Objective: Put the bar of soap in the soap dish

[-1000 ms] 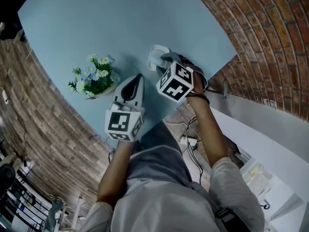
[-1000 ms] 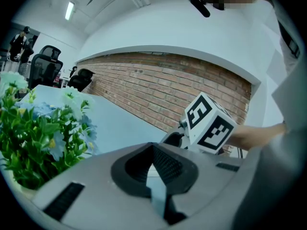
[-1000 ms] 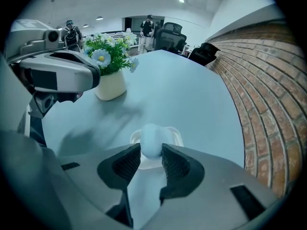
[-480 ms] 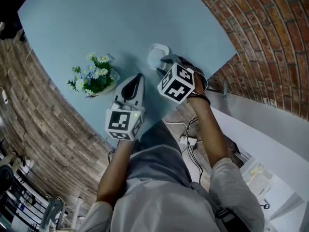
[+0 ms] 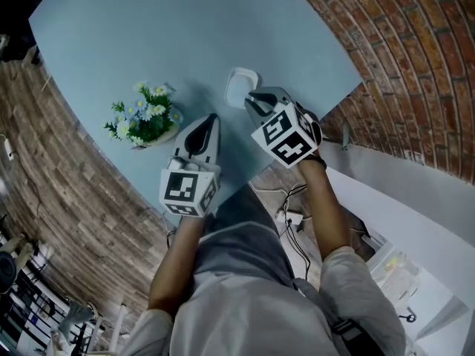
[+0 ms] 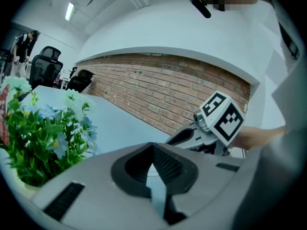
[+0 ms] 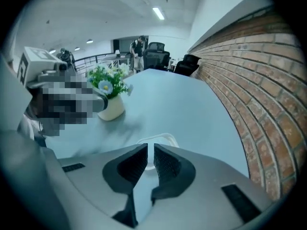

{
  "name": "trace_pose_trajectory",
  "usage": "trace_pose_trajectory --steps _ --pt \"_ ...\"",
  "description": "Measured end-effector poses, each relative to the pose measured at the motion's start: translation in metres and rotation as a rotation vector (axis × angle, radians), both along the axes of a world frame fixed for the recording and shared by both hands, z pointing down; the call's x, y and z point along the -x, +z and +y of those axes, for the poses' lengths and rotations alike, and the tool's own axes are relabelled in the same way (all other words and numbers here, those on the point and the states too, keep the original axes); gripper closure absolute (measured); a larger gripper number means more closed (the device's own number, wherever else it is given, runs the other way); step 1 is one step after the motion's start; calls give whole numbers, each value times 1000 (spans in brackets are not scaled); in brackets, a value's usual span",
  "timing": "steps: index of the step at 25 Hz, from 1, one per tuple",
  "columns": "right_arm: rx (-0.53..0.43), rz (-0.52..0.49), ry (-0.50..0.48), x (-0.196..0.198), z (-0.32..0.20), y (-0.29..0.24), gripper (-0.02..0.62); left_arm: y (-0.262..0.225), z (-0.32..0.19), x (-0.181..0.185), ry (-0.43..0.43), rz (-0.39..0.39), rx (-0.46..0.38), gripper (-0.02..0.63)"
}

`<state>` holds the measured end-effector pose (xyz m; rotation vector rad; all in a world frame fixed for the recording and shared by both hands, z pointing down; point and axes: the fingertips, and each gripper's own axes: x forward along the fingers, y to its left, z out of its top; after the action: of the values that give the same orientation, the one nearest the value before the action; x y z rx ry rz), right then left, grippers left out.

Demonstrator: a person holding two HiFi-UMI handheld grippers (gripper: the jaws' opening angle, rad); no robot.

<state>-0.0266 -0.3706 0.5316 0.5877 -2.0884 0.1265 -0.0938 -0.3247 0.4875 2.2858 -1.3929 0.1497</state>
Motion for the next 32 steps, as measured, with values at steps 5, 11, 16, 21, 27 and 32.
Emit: trace_pose_trajectory --steps 5,11,16,21,27,32 --pt "-26 -132 72 2 14 -28 578 -9 2 5 -5 -3 -17 603" --pt "-77 -343 139 17 38 -76 581 -37 8 5 6 -2 -66 603" --pt "-132 -479 198 25 51 -119 582 -75 17 5 26 3 -132 603" --pt "-178 -557 222 33 63 -151 583 -111 29 11 46 -6 -196 603" --pt "-237 -632 250 43 78 -185 583 -130 39 19 57 -27 -236 603" --pt "-306 -673 270 50 94 -213 583 -158 53 27 82 -25 -293 603"
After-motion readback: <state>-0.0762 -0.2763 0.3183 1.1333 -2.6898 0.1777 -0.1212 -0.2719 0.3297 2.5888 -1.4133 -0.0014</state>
